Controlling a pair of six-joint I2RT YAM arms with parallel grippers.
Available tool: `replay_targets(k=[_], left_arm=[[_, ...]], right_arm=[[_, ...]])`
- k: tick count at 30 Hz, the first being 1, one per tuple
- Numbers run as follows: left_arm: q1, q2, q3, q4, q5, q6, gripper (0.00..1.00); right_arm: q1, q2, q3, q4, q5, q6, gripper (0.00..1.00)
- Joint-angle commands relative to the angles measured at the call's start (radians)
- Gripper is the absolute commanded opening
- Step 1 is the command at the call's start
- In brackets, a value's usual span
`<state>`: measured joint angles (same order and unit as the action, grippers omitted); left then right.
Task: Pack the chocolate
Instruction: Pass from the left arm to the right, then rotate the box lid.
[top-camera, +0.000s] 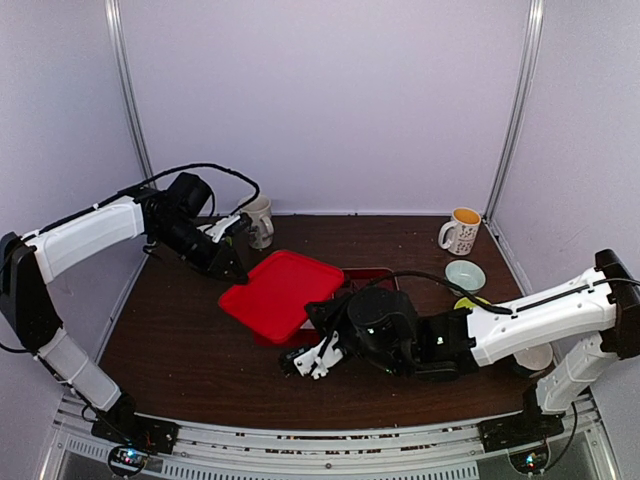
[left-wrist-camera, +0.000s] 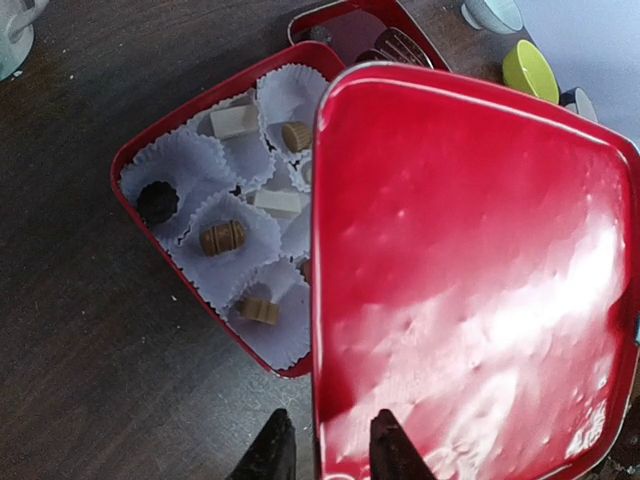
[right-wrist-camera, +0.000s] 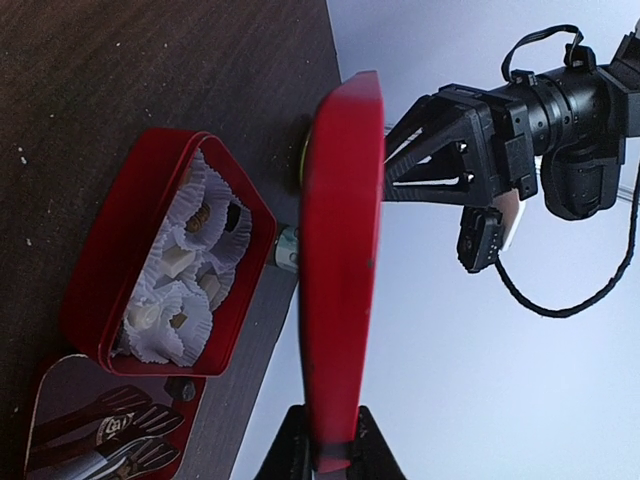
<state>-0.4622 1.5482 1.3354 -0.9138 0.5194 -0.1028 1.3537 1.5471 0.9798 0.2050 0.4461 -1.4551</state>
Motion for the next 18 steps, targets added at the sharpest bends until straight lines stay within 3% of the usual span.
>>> replay_targets(k=[1,4,6,12,18], left_arm=[[-0.006,-0.051,0.023,0.048,-0.008,-0.003,0.39],[-0.006,-0.139,-0.012,0.137,-0.045,-0.018,0.6],[-0.006,-0.222,-0.058,0.222,-0.092,-0.032,0.69],[-0.004,-0.448,-0.142,0.356,-0.256,-0.051,0.75],[0.003,-0.616,-0.203,0.417,-0.406,-0.095,0.9]], right_arm=[[0.007,0.002,0.025,0.037,0.026,0.014,0.03],[0.008,-0.003,0.027,0.032,0.026,0.026,0.03],[0.009,-0.012,0.031,0.028,0.028,0.047,0.02],[0.001,-0.066,0.067,-0.066,-0.07,0.224,0.02],[-0.042,-0.136,0.099,-0.131,-0.27,0.488,0.02]])
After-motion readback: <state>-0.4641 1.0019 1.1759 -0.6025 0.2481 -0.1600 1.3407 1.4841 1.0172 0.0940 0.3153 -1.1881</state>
